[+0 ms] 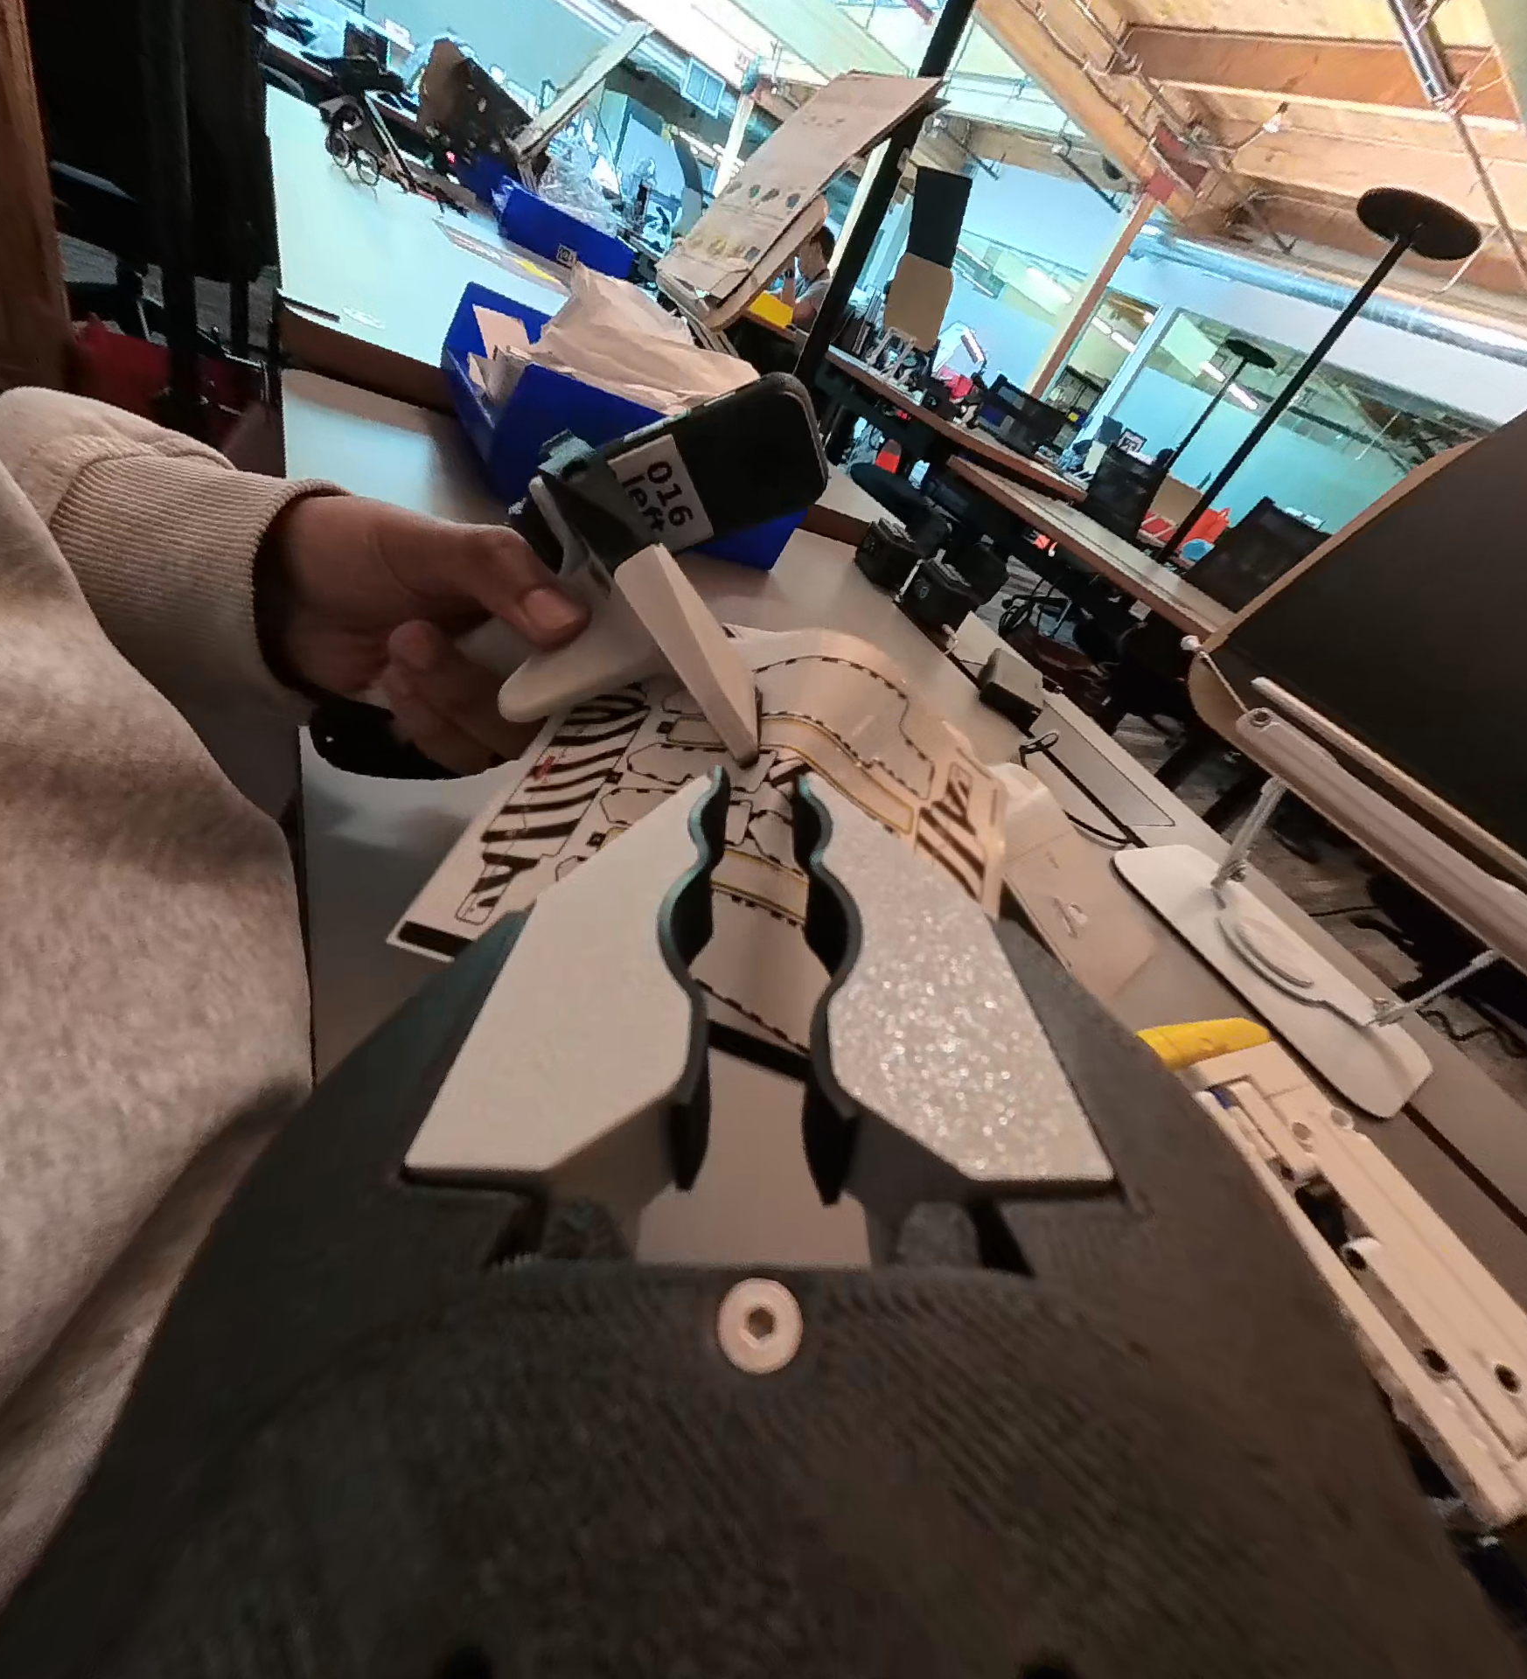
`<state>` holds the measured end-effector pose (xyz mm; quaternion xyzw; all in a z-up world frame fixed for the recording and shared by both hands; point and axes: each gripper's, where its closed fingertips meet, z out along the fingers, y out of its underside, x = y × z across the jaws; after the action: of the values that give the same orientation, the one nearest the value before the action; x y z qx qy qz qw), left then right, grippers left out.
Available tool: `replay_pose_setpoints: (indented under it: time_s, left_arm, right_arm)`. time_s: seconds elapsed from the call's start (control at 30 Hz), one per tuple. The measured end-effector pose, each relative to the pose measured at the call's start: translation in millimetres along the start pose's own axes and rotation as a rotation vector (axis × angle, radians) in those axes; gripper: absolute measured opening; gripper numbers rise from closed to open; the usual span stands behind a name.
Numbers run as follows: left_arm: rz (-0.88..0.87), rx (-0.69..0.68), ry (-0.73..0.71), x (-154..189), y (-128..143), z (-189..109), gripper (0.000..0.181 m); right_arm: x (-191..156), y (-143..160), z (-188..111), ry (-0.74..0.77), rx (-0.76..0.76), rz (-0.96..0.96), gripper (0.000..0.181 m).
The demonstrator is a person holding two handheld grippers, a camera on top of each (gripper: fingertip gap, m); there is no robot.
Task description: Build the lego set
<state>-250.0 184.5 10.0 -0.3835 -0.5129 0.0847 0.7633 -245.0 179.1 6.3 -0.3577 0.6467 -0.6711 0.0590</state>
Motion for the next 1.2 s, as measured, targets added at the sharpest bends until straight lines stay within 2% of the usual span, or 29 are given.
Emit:
replay_pose_setpoints:
  time_s: [0.27, 0.57, 1.2]
  left_arm:
    - [0.003, -0.001, 0.008, 1.8, 0.3, 0.4, 0.0]
    - [0.015, -0.011, 0.02, 4.1, 1.6, 1.2, 0.0]
    - [0.095, -0.056, -0.01, 4.5, 4.5, -1.6, 0.0]
  right_arm:
    - [-1.3, 0.2, 0.7, -0.009, 0.0, 0.008, 0.01]
    - [-4.0, -3.6, -1.5, -0.071, 0.05, 0.102, 0.005]
    - [-3.3, -3.6, -1.4, -0.253, 0.135, 0.5, 0.004]
